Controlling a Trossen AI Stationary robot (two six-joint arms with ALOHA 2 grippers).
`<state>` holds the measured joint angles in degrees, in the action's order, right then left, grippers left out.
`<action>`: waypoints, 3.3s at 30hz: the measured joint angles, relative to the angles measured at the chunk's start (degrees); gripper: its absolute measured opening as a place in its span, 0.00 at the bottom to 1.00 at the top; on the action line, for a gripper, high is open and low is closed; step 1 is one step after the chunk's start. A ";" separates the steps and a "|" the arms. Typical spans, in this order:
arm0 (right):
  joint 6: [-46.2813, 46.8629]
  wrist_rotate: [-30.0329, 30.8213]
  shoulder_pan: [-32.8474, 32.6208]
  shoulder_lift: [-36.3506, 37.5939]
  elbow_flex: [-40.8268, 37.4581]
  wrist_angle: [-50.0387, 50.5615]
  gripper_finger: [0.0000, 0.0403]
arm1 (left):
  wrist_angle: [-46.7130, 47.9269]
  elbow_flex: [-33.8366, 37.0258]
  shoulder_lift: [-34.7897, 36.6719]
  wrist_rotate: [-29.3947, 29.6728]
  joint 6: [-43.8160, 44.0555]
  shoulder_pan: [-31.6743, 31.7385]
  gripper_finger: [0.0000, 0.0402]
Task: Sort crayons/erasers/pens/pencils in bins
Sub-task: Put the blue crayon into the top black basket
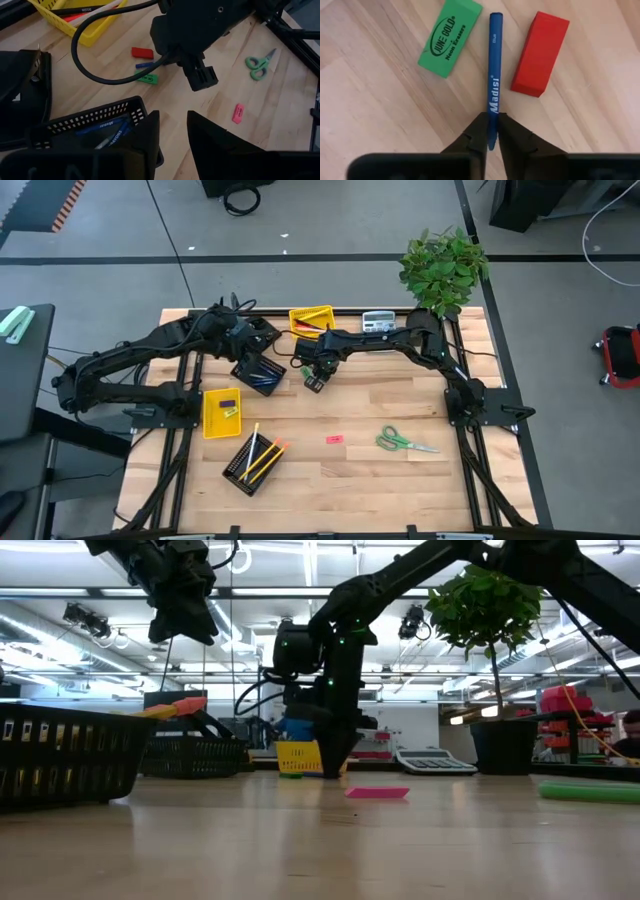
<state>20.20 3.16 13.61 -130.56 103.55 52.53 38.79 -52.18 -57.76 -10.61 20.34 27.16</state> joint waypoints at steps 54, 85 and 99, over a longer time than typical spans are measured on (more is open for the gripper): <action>6.24 15.58 -9.24 32.75 0.24 1.37 0.06 | -12.80 -4.03 -16.40 -5.70 -19.74 -3.69 0.38; 22.06 41.03 -26.43 43.21 0.17 9.60 0.06 | 7.80 -37.79 -58.24 9.18 -63.46 -8.17 0.45; 18.25 43.34 -26.64 53.26 0.20 15.67 0.06 | 2.68 -37.77 -61.18 9.92 -66.28 -8.15 0.43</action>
<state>38.46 46.50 -13.04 -77.30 103.74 68.20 41.47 -89.95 -118.93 -0.69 -45.95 19.00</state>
